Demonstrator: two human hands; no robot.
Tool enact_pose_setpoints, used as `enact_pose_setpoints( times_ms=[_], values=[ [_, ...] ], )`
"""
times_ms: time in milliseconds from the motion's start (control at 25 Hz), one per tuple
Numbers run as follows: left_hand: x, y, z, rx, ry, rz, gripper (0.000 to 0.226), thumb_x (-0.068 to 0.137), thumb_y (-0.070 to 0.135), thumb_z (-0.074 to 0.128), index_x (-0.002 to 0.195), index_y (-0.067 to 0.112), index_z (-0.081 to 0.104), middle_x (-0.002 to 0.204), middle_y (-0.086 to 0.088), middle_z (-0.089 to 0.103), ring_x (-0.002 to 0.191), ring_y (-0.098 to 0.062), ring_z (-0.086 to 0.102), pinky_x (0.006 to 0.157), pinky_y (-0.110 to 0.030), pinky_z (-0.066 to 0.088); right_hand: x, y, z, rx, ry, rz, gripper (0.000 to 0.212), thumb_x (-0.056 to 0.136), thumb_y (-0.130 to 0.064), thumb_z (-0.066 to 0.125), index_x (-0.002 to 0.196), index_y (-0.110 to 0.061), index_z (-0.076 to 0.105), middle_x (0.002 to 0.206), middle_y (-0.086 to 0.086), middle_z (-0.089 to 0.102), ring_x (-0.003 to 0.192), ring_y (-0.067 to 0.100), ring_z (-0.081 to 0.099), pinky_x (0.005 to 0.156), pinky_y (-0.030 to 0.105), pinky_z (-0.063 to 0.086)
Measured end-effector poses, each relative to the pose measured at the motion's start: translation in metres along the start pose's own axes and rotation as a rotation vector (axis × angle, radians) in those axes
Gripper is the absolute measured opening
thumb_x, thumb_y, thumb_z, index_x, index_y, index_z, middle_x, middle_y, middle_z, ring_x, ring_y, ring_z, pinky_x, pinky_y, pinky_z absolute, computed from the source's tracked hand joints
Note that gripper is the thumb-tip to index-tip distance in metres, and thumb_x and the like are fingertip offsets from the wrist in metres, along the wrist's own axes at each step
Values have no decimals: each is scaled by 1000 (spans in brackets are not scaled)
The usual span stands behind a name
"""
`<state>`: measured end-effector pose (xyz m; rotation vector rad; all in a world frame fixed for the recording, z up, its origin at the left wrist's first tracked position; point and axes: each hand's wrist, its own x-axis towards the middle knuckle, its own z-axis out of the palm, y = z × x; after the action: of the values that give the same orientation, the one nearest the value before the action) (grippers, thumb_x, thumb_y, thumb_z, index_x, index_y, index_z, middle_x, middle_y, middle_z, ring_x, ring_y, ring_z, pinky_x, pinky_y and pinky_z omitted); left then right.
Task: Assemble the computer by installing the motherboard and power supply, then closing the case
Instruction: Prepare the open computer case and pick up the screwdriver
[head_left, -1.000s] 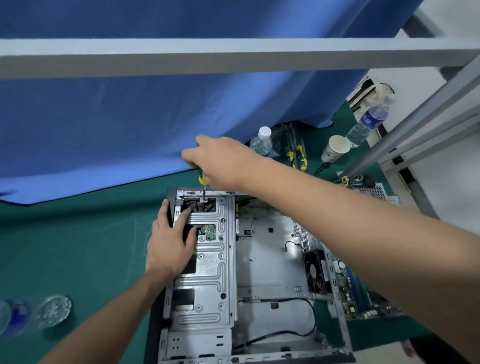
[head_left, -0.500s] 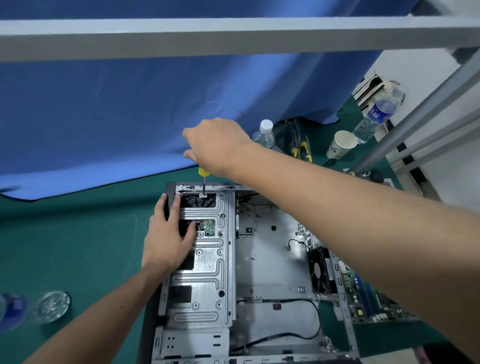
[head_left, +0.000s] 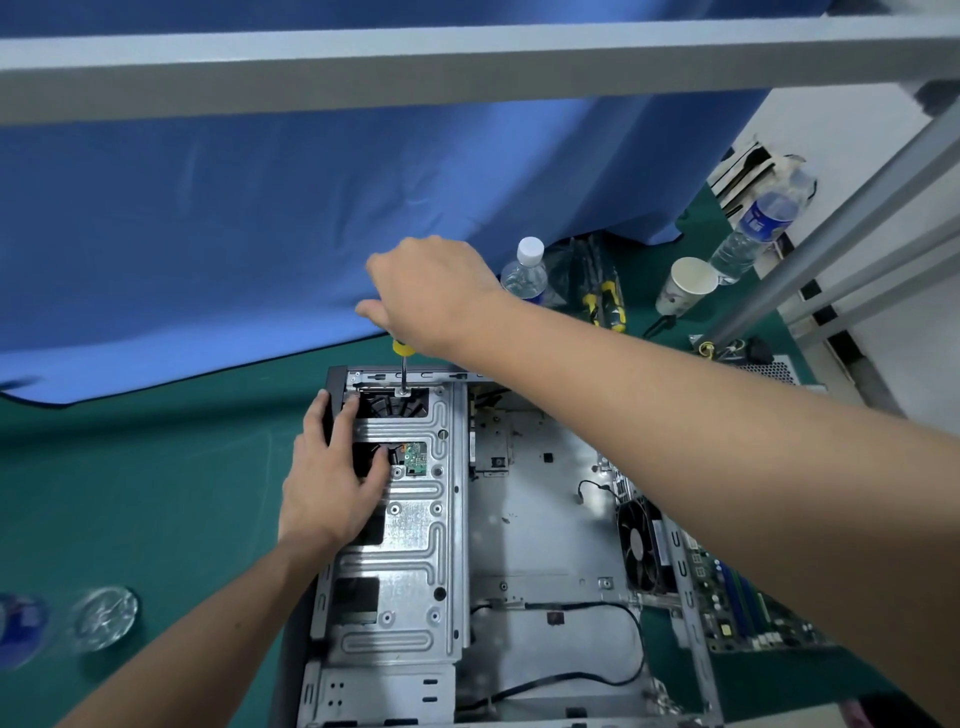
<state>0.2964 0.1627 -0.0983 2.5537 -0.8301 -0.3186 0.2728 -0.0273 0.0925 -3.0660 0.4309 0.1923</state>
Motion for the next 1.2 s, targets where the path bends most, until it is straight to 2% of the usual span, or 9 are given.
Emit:
enact_pose_setpoints(
  times_ms=[120,360,480,600,680,800,920,1000,1200],
  values=[
    [1,-1,-1,-4,5,10,68,91,44,59,151,28,30,161,6,10,141,-23,28,96,-50,47,3,2,-10,166,-163,-107,13,94,-13,47,104,-20,44,99,3,32,64,19,44,52,30,28],
    [0,-1,1,14,-1,6,69,91,43,60,151,26,31,161,2,12,139,-26,31,94,-50,48,2,-15,-5,-188,64,-136,18,101,-19,46,83,-18,43,68,-1,37,73,24,46,59,29,34],
    [1,0,-1,21,-2,9,69,91,43,59,152,25,31,161,2,12,138,-26,32,93,-50,48,7,-8,-9,20,-97,-114,2,97,-18,46,97,-19,47,95,3,39,73,25,47,62,32,36],
    [2,0,-1,24,-5,13,69,91,43,59,151,25,31,161,1,12,138,-27,32,93,-50,48,8,0,-13,118,-161,-238,18,90,-4,47,95,-21,48,102,0,39,73,25,49,60,33,34],
    [1,0,-1,25,-9,11,69,91,42,59,152,25,31,162,1,12,138,-27,32,93,-50,48,5,-5,-7,-50,-35,-227,7,96,-14,51,91,-19,52,92,0,48,76,25,48,62,32,32],
    [0,-1,-1,33,-13,9,69,92,42,58,152,24,30,162,1,11,139,-27,31,94,-50,48,5,-7,-1,-152,30,-96,34,104,-39,43,83,-14,51,74,1,43,74,25,45,63,31,34],
    [1,-1,-1,38,-16,14,70,92,43,58,152,24,30,162,1,10,139,-27,31,94,-50,48,9,-1,-12,112,-138,-149,5,96,-17,46,100,-20,44,95,1,33,69,22,46,59,32,33],
    [1,-2,-1,42,-17,7,70,91,43,58,152,24,29,162,2,10,138,-27,31,93,-50,48,8,-2,-14,134,-140,-184,14,91,-8,47,96,-20,41,86,-2,36,67,19,44,54,30,29],
    [2,-2,-1,41,-20,7,71,91,43,58,153,25,29,162,2,10,139,-28,33,92,-50,49,-2,-16,0,19,41,66,23,103,-39,43,88,-22,46,71,-3,36,81,24,51,63,31,35]
  ],
)
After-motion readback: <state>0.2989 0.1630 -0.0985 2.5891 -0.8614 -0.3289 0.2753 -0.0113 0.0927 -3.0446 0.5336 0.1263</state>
